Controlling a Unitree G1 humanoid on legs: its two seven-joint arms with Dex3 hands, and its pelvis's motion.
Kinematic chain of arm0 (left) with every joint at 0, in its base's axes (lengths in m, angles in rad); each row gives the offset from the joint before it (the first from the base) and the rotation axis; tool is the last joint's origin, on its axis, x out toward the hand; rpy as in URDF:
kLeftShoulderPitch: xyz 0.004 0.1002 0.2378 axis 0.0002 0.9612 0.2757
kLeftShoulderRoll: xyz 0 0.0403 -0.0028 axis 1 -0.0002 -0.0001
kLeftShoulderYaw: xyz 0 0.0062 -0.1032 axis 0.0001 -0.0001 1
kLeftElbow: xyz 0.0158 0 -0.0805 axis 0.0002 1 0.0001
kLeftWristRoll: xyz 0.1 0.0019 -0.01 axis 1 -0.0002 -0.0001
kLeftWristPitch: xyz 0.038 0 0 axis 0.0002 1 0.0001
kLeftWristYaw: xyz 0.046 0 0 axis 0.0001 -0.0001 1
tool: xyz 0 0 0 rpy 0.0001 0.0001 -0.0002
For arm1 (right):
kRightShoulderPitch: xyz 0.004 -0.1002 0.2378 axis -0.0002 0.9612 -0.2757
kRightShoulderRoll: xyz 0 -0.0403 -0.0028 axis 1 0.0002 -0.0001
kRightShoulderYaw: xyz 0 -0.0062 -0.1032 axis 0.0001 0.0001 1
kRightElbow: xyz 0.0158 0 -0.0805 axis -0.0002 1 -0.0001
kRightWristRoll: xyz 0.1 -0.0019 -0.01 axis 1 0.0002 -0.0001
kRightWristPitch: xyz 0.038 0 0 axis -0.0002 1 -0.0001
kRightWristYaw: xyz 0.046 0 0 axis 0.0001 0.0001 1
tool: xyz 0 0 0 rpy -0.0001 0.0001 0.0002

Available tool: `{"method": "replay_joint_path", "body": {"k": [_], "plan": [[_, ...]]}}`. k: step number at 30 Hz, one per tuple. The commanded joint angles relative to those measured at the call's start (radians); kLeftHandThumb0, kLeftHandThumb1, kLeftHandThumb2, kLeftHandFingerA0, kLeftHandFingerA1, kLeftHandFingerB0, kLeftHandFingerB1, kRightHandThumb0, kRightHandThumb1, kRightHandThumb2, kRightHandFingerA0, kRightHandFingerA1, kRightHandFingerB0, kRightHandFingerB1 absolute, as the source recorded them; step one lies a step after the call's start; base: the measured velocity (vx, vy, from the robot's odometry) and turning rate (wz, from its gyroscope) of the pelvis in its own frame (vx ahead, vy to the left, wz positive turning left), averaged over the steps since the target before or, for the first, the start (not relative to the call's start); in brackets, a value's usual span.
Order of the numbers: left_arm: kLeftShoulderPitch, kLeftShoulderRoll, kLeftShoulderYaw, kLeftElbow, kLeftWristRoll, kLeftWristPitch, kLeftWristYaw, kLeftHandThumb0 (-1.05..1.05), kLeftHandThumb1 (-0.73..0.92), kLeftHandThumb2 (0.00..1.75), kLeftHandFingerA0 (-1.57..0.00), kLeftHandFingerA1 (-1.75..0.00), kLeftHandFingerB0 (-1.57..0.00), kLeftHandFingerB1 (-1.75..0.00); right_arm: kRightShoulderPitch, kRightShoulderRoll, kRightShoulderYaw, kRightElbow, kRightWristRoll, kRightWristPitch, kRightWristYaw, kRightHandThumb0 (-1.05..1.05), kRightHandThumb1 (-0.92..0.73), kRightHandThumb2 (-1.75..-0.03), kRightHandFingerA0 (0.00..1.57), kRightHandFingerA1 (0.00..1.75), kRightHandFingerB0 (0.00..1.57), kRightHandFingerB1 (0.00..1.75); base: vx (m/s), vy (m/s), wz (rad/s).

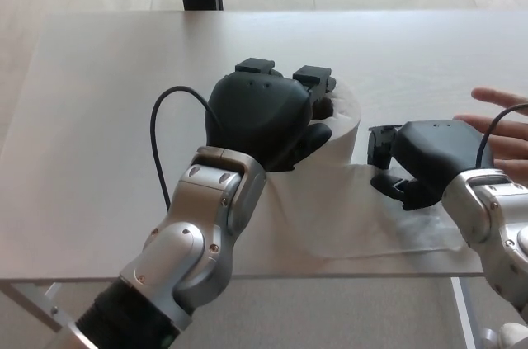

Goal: A toilet paper roll is kept in the middle of the desk infront of the robot. The robot places its left hand on the top of the toilet paper roll to hold it still and uses its right hand to tear off a piece of toilet paper from it and hands the paper to a person

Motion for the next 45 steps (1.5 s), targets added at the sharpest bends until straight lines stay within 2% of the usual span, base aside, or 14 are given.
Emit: {"method": "replay_joint_path", "body": {"k": [1, 2, 5, 6, 7, 9, 10, 11, 12, 15, 18, 26, 29, 45], "plan": [[0.008, 0.000, 0.008, 0.029, -0.017, 0.022, -0.024, -0.49, 0.66, 1.09, -0.47, -0.69, -0.27, -0.53, 0.039, 0.055, -0.086, -0.028, 0.096, -0.012, -0.029, -0.57, -0.89, -0.67, 0.85, 1.75, 0.58, 1.62, 0.00, 0.000, 0.00], [0.007, -0.002, 0.009, 0.031, -0.017, 0.023, -0.025, -0.55, 0.86, 0.66, -0.46, -0.59, -0.42, -0.41, 0.046, 0.065, -0.103, -0.030, 0.112, -0.021, -0.028, -0.57, -0.89, -0.67, 0.85, 1.75, 0.59, 1.63, 0.00, 0.000, 0.00], [0.000, -0.005, 0.009, 0.042, -0.010, 0.027, -0.024, -0.52, 0.84, 0.65, -0.54, -0.65, -0.42, -0.42, 0.062, 0.091, -0.147, -0.039, 0.137, -0.031, -0.028, -0.53, -0.92, -0.69, 0.88, 1.75, 0.65, 1.61, 0.00, 0.000, 0.00], [-0.002, -0.008, 0.011, 0.046, -0.008, 0.031, -0.020, -0.51, 0.82, 0.64, -0.64, -0.77, -0.43, -0.43, 0.074, 0.095, -0.162, -0.037, 0.149, -0.072, -0.059, -0.30, -0.71, -1.22, 1.19, 1.26, 1.07, 1.20, 0.00, 0.000, 0.00], [-0.004, -0.011, 0.013, 0.052, -0.008, 0.030, -0.011, -0.51, 0.79, 0.63, -0.70, -0.86, -0.42, -0.43, 0.083, 0.106, -0.179, -0.045, 0.161, -0.072, -0.060, -0.58, -0.92, -0.76, 0.86, 1.74, 0.70, 1.46, 0.00, 0.000, 0.00], [-0.009, -0.014, 0.017, 0.059, -0.011, 0.031, -0.009, -0.51, 0.78, 0.63, -0.72, -0.85, -0.42, -0.43, 0.103, 0.133, -0.216, -0.067, 0.186, -0.059, -0.068, -0.54, -0.92, -0.76, 0.84, 1.71, 0.69, 1.39, 0.00, 0.000, 0.00], [-0.015, -0.007, 0.017, 0.058, 0.001, 0.036, -0.008, -0.62, 0.64, 1.00, -0.53, -0.74, -0.38, -0.56, 0.131, 0.192, -0.297, -0.096, 0.294, -0.049, -0.061, -0.49, -0.89, -0.66, 0.89, 1.75, 0.73, 1.56, 0.00, 0.000, 0.00], [-0.022, -0.003, 0.017, 0.064, 0.006, 0.039, -0.010, -0.57, 0.85, 0.65, -0.55, -0.70, -0.42, -0.44, 0.140, 0.222, -0.331, -0.117, 0.315, -0.007, -0.060, -0.49, -0.66, -1.06, 1.17, 1.36, 0.85, 1.07, 0.00, 0.000, 0.00], [-0.024, -0.006, 0.024, 0.068, 0.003, 0.044, -0.005, -0.51, 0.84, 0.66, -0.54, -0.68, -0.40, -0.43, 0.154, 0.233, -0.350, -0.138, 0.319, 0.003, -0.064, -0.31, -0.65, -0.95, 0.87, 1.75, 0.79, 1.32, 0.00, 0.000, 0.00], [-0.023, -0.017, 0.045, 0.068, -0.006, 0.066, 0.002, -0.41, 0.81, 0.70, -0.46, -0.62, -0.41, -0.44, 0.187, 0.308, -0.438, -0.161, 0.358, 0.053, -0.111, -0.28, -0.36, -1.35, 0.89, 1.75, 0.84, 1.51, 0.00, 0.000, 0.00], [-0.021, -0.018, 0.060, 0.070, -0.010, 0.066, 0.021, -0.41, 0.78, 0.71, -0.52, -0.64, -0.43, -0.46, 0.221, 0.353, -0.493, -0.170, 0.355, 0.043, -0.168, -0.24, -0.41, -1.27, 0.90, 1.75, 0.82, 1.61, 0.00, 0.000, 0.00], [0.013, -0.003, 0.073, 0.035, -0.008, 0.071, -0.008, -0.45, 0.82, 0.64, -0.58, -0.63, -0.45, -0.41, 0.235, 0.554, -0.706, -0.193, 0.505, 0.037, -0.266, -0.29, -0.42, -1.16, 1.32, 1.43, 1.03, 1.23, 0.00, 0.000, 0.00], [0.014, -0.004, 0.074, 0.042, -0.006, 0.074, -0.008, -0.46, 0.83, 0.63, -0.54, -0.58, -0.45, -0.41, 0.239, 0.589, -0.732, -0.190, 0.527, -0.024, -0.286, -0.25, -0.40, -1.26, 1.04, 1.74, 0.90, 1.50, 0.00, 0.000, 0.00], [0.041, -0.016, 0.050, 0.061, 0.012, 0.073, 0.029, -0.40, 0.76, 0.71, -0.68, -0.88, -0.45, -0.46, 0.117, 0.793, -0.880, -0.260, 0.909, 0.037, -0.385, -0.19, -0.41, -1.45, 0.99, 1.75, 0.80, 1.63, 0.00, 0.000, 0.00]]}}
